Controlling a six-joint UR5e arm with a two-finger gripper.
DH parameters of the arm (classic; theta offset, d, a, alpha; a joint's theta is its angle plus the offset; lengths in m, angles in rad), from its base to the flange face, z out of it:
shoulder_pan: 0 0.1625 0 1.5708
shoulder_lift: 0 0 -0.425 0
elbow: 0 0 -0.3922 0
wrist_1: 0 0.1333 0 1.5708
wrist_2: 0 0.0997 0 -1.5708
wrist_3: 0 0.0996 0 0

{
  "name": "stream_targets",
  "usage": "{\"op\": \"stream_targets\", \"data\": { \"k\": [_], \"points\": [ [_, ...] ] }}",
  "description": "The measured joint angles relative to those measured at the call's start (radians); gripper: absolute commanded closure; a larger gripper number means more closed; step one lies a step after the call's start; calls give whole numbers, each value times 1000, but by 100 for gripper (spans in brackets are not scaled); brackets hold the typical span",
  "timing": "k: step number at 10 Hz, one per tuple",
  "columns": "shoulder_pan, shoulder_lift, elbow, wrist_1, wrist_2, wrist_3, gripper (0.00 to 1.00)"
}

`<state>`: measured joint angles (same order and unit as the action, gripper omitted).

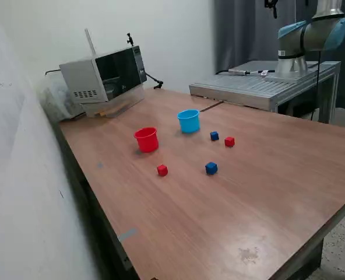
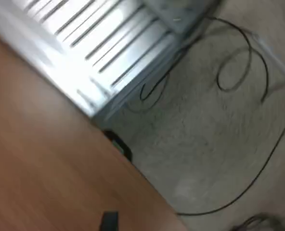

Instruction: Place red objects in the red bin, and blue objects in the blue bin.

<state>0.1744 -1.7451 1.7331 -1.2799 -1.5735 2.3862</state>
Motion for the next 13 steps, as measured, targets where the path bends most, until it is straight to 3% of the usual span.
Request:
{"op": "stream_targets", "data": {
  "k": [1,2,3,4,5,7,13],
  "points": [
    [-8,2,-1,-6,0,-139,0],
    [-11,-7,12,5,0,45,0],
    [-11,-21,29,23,0,341,0],
    [-11,-31,41,36,0,564,0],
    [-11,-37,48,43,0,687,0],
    [-10,-41,52,48,0,776,0],
    [-12,-42,51,50,0,798,0]
  ]
}}
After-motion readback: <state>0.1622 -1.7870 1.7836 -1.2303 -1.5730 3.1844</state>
